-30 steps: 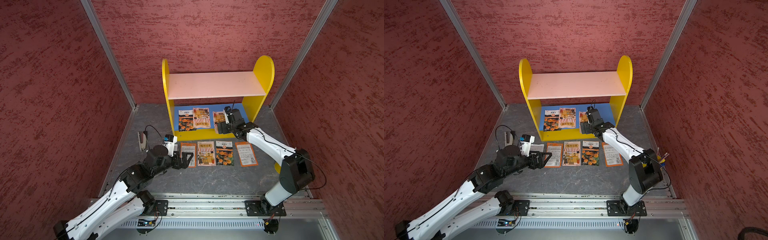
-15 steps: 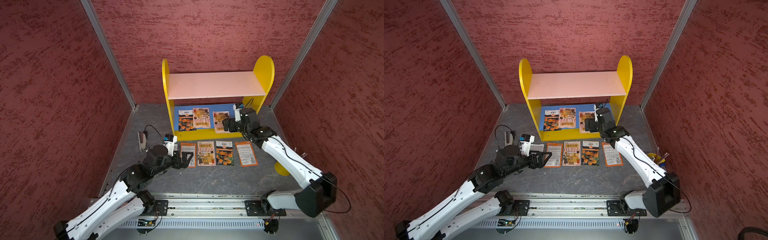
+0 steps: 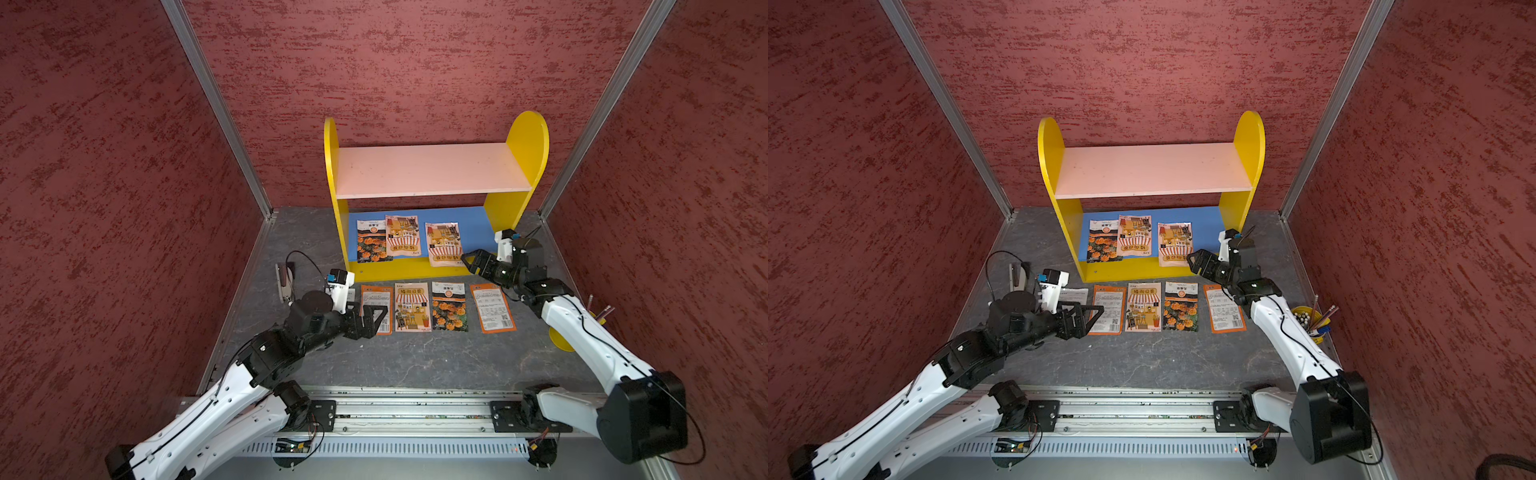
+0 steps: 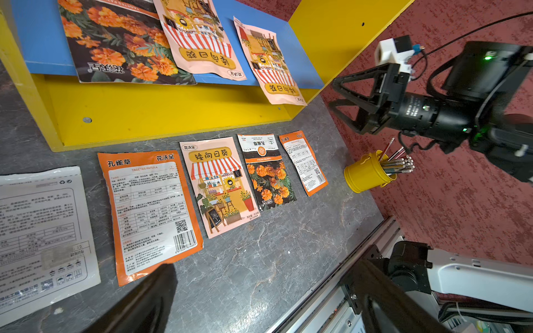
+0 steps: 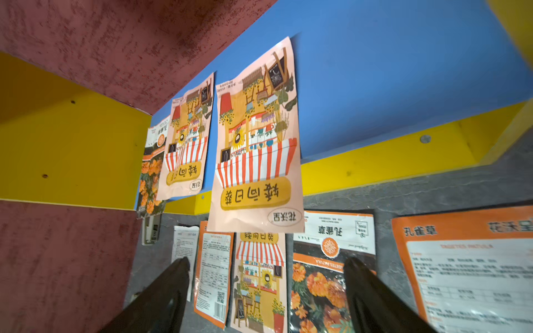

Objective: Take the seed bag off the shelf
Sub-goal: Pick up the seed packet from the shelf.

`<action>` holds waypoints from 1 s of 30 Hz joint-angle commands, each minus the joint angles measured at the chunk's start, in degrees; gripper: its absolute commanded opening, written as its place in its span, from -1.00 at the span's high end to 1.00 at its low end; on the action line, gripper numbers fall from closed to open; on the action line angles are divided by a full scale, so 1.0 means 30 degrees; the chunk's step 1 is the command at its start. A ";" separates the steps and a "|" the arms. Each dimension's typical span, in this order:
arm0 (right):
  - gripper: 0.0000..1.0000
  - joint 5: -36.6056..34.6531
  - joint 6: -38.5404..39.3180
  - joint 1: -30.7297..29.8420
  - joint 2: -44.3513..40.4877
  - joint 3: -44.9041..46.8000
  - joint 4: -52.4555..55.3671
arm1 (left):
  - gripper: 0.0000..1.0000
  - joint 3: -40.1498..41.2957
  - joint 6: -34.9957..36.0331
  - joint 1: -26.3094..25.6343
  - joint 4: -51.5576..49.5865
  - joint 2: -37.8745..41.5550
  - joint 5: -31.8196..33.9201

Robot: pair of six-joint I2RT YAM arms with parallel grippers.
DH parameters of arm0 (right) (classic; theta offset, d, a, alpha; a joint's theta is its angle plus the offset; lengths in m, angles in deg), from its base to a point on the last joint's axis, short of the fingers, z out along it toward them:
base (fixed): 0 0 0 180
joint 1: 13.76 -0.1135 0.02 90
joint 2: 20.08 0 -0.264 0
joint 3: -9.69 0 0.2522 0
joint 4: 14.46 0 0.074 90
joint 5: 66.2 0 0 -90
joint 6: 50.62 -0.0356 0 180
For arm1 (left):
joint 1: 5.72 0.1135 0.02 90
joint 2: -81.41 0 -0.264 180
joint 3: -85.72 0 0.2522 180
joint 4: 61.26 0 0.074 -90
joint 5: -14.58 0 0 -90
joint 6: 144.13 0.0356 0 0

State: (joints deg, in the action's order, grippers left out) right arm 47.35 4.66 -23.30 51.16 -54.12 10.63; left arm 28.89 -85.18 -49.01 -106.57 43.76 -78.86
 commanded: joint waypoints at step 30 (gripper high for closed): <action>0.45 0.5839 -0.5062 0.1113 0.7492 -0.0300 -1.0836 | -0.99 0.0118 0.0269 0.0192 0.0376 -0.0140 -0.0408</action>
State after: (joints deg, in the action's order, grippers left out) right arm 63.98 -9.53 -20.35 73.45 -53.92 -17.98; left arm 28.93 -85.16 -48.79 -106.51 43.21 -79.63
